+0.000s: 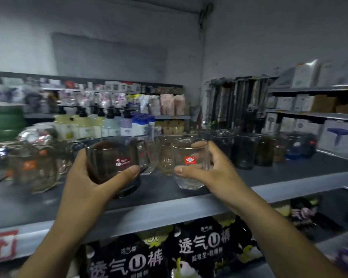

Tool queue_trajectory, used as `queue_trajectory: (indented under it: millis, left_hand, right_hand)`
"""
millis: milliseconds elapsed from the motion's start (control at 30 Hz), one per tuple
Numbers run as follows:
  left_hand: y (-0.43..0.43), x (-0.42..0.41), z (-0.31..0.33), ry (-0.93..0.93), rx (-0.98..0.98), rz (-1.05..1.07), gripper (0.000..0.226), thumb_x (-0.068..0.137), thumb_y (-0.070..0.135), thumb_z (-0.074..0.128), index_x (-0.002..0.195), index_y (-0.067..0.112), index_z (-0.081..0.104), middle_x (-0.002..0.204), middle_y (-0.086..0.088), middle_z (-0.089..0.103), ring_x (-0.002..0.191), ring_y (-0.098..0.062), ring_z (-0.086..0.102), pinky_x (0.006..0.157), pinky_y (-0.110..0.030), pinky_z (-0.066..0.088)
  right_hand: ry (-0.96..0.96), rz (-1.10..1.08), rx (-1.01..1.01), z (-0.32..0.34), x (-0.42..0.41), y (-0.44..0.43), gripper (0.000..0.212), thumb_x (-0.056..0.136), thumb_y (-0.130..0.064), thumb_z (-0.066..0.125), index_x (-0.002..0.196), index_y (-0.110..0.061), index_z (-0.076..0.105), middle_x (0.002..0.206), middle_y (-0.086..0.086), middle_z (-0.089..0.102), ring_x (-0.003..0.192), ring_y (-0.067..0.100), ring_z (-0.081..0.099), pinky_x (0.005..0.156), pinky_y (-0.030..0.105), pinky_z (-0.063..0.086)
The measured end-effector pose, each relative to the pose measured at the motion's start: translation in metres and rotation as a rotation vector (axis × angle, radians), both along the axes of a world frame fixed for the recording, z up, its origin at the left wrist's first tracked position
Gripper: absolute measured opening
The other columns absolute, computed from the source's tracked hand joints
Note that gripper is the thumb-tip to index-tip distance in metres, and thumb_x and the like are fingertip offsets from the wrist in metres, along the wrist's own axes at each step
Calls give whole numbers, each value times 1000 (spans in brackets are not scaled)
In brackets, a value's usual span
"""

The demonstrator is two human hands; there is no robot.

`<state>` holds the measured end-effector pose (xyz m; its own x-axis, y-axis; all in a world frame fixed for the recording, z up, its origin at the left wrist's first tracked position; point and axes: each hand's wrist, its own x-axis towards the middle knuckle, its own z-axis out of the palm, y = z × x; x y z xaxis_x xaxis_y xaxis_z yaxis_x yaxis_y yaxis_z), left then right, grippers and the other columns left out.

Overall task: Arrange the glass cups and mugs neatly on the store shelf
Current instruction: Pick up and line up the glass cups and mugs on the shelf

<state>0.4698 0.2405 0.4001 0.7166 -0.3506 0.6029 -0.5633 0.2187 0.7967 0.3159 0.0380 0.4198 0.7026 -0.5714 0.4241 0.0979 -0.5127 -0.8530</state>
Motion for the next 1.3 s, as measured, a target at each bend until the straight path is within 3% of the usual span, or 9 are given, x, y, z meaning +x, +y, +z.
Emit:
queue_trajectory:
  millis: [100,200,367,533,700,933,1033,1167,1300]
  left_hand:
    - [8,-5,-4,-3,-16,89,83,48,55,97,118,27,63,105,7,75,91,-5,73,68,-18,57]
    - [17,-11,-6,16,-20,155,83,48,61,87,120,29,62,108,7,76,96,-9,73,76,-28,57]
    - [25,-30,-1,26,-30,228,65,58,41,84,117,27,60,96,17,75,86,3,71,60,-9,53]
    - [34,-40,4,28,-40,206,71,55,45,95,116,34,60,97,21,74,86,1,72,61,-10,54]
    - [41,-41,5,10,-31,179,71,54,54,93,116,39,61,100,20,75,88,-1,73,62,-11,55]
    - [41,-38,-1,22,-11,88,80,50,54,91,122,39,60,106,14,75,92,-3,73,65,-14,57]
    - [38,-38,-2,42,-14,68,71,56,38,90,121,33,61,102,10,76,88,1,72,60,-8,53]
    - [36,-38,0,43,0,57,68,55,36,83,119,33,60,99,21,75,86,3,71,61,-6,52]
    - [34,-42,3,36,2,30,66,52,40,89,110,41,58,94,27,73,85,5,71,60,-7,52]
  right_hand:
    - [26,82,-10,-5,22,-9,66,54,-56,92,109,-36,62,110,-5,72,102,16,71,92,48,59]
    - [69,141,-26,-10,41,-7,73,52,-63,91,110,-30,62,111,-4,71,103,18,70,91,49,59]
    - [148,236,4,-13,65,8,67,63,-48,93,116,-26,59,111,-5,65,104,15,65,88,36,58]
    - [231,267,-96,-9,77,13,72,67,-51,90,123,-27,54,115,-12,63,104,5,61,84,25,52]
    - [259,186,-223,-12,67,9,107,55,-73,82,142,-26,43,136,-11,55,122,10,55,100,32,48]
    - [211,57,-250,-15,74,19,80,71,-61,82,135,-24,50,134,-9,59,118,11,56,91,26,45]
    - [215,49,-233,-13,78,15,73,73,-55,84,131,-23,53,133,-8,60,121,12,56,90,26,43]
    - [220,32,-226,-12,82,14,72,77,-52,82,134,-20,53,134,-5,59,119,12,55,88,26,42]
    - [230,59,-202,-9,79,15,60,80,-47,81,126,-20,52,111,-16,59,103,3,58,77,20,42]
